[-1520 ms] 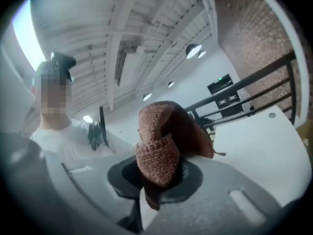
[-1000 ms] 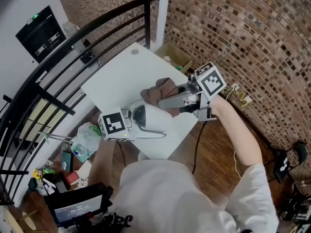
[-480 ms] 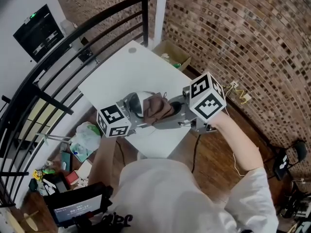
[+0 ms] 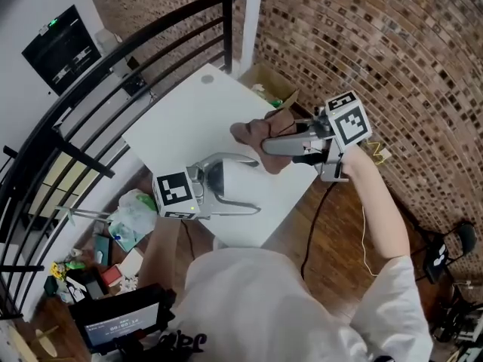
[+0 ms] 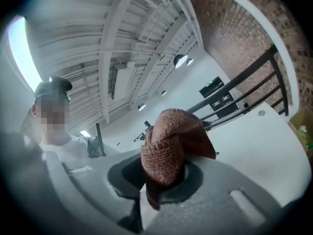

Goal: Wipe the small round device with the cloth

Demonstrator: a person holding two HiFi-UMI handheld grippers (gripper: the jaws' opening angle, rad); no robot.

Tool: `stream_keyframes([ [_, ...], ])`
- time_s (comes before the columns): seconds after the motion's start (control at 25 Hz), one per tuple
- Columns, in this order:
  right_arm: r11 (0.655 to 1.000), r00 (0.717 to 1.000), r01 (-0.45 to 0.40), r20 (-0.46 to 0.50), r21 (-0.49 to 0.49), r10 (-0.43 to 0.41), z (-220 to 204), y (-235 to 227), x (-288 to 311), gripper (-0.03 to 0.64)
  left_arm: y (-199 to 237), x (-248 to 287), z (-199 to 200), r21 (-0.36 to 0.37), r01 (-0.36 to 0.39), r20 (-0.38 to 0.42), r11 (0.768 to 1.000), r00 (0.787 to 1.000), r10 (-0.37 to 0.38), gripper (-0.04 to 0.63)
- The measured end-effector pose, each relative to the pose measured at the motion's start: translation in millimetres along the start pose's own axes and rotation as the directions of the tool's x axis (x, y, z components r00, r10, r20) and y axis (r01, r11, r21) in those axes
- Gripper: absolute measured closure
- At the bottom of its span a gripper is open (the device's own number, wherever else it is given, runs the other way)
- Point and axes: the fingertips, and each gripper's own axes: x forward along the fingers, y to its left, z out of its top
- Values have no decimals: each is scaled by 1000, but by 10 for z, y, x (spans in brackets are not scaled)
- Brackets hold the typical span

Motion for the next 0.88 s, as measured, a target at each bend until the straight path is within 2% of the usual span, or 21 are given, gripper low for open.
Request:
stream_keyframes([
  [0.12,996,996,-77,-52,34,79,-176,71,211,592,39,18,-8,3,-8,-1,1000,1000,8,192],
  [0.28,993,992,-110,-54,53,112,-213,100,235,592,114,-28,-39,-22,-51,8,998,999,51,192],
  [0.44,988,984,-154,-83,13,155,-237,321,225,592,337,-120,-63,-59,-145,25,988,989,147,192],
  [0.6,984,966,-174,-200,-37,163,-447,596,442,592,509,-207,-57,-79,-208,46,975,976,212,192],
  [0.76,983,936,-166,-327,-83,131,-734,684,623,592,538,-215,-114,-69,-219,19,973,975,221,192],
  [0.8,982,936,-169,-326,-85,133,-738,680,609,592,524,-216,-115,-70,-215,19,974,976,216,192],
  [0.88,982,954,-171,-262,-75,146,-608,650,497,592,474,-218,-66,-80,-189,44,979,980,193,192],
])
